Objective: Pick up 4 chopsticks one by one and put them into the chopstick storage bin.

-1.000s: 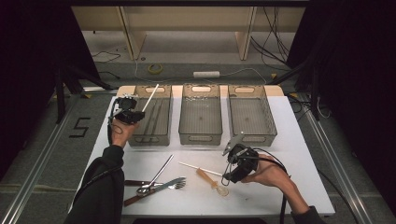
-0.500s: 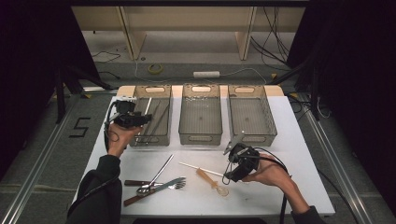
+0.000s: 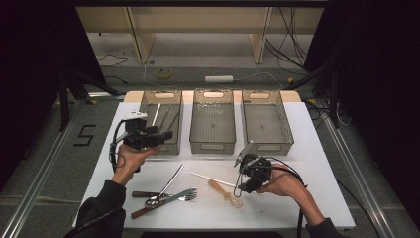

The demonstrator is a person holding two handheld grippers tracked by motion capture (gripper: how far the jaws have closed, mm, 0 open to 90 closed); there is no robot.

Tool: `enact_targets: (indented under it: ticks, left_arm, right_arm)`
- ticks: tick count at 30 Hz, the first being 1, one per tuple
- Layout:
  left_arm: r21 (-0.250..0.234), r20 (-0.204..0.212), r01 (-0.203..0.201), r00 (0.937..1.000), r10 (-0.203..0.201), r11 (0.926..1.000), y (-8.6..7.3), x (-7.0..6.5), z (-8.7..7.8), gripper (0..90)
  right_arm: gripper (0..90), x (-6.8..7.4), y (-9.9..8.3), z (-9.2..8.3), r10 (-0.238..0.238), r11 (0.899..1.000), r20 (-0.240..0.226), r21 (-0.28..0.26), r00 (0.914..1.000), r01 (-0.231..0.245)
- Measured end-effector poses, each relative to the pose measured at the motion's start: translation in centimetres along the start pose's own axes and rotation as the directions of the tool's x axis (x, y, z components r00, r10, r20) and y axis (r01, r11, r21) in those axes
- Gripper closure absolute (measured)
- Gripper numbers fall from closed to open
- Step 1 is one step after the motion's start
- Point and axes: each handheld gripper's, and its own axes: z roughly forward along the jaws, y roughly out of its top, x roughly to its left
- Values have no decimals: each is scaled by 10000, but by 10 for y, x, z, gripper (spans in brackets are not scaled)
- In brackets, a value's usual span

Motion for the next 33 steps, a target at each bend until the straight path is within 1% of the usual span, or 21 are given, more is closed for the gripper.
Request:
enact_targets:
  ticks: [1,3,8,10,12,13,14,16,18,20,22,23,25,27,28,30,33]
  left_arm:
    - [-37,119,-29,9999,29,10000,-1,-3,-1,260]
    - [-146,257,-234,9994,237,9996,-3,-10,-2,248]
    - [-239,541,-576,9968,588,9981,-9,-22,-6,222]
    - [-318,582,-747,9954,765,9967,-13,-26,-8,215]
    - [-322,655,-890,9937,910,9955,-17,-30,-9,208]
    - [-341,737,-935,9927,958,9950,-19,-32,-10,205]
    - [-260,790,-966,9920,984,9950,-21,-34,-10,203]
    - [-191,741,-1178,9901,1189,9929,-24,-38,-11,200]
    - [-258,858,-1165,9893,1183,9929,-27,-41,-12,199]
    - [-331,778,-1366,9873,1389,9901,-31,-46,-13,199]
    - [-326,676,-1620,9842,1639,9862,-36,-49,-14,198]
    - [-364,653,-1664,9835,1685,9854,-40,-51,-13,198]
    - [-279,776,-1686,9823,1703,9853,-47,-52,-12,198]
    - [-231,759,-1805,9804,1817,9833,-52,-53,-12,196]
    - [-230,757,-1908,9785,1920,9814,-54,-54,-12,196]
    - [-272,729,-2043,9759,2058,9785,-56,-55,-13,194]
    - [-462,748,-1865,9790,1896,9814,-58,-55,-16,194]
  right_arm:
    - [482,-1,0,1,-128,9999,3,114,9999,128]
    - [512,-1,0,3,-175,9996,-12,238,9998,175]
    - [569,-3,1,7,-93,9985,-169,544,9998,102]
    - [594,-3,1,8,-179,9978,-184,638,9997,191]
    - [612,-2,2,10,-72,9975,-206,702,9998,86]
    - [623,-2,2,10,-161,9968,-260,773,9995,181]
    - [632,-2,2,11,-138,9968,-270,779,9995,159]
    - [656,-2,3,12,-124,9957,-272,912,9996,148]
    - [675,-2,3,13,-91,9951,-303,983,9995,121]
    - [693,-3,3,14,-134,9942,-375,1059,9992,173]
    - [701,-3,3,15,-63,9942,-338,1071,9994,99]
    - [705,-3,3,16,-47,9942,-326,1076,9995,82]
    - [718,-2,3,18,-114,9932,-356,1154,9993,155]
    - [730,-2,3,19,-145,9925,-398,1210,9991,192]
    - [736,-2,3,20,-102,9924,-381,1225,9992,148]
    - [743,-1,3,21,-128,9914,-400,1295,9991,179]
    - [755,0,4,22,-212,9898,-379,1398,9991,263]
